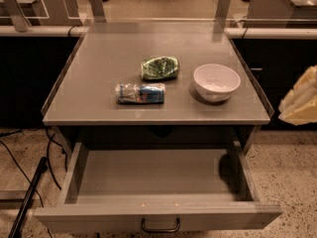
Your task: Close top drawer
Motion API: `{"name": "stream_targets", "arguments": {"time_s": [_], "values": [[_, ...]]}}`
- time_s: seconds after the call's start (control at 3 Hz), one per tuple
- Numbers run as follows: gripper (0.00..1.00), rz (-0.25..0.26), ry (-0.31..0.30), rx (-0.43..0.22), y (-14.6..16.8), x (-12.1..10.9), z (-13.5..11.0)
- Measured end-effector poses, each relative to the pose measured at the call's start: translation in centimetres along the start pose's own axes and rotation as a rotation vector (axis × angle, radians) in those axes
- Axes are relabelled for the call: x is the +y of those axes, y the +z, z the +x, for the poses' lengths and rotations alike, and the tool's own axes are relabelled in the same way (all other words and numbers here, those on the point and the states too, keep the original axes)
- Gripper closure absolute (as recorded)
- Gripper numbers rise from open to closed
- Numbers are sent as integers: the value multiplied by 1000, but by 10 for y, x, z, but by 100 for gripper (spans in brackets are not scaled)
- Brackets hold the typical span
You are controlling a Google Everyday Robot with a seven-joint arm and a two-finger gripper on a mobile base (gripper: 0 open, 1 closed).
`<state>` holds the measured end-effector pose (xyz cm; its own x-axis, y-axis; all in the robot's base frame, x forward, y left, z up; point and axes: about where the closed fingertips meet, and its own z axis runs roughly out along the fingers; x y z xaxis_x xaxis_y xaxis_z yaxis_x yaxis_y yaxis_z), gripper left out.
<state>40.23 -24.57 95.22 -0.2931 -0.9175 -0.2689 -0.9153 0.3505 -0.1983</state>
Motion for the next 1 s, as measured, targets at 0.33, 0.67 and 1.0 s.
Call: {"name": "stream_targets", "arguments": {"time_s": [0.33, 0.67, 1.0], "values": [[99, -3, 57, -123, 13, 35, 29], [100, -110, 91, -251, 50, 84, 37], [100, -120, 101, -267, 54, 88, 38]]}}
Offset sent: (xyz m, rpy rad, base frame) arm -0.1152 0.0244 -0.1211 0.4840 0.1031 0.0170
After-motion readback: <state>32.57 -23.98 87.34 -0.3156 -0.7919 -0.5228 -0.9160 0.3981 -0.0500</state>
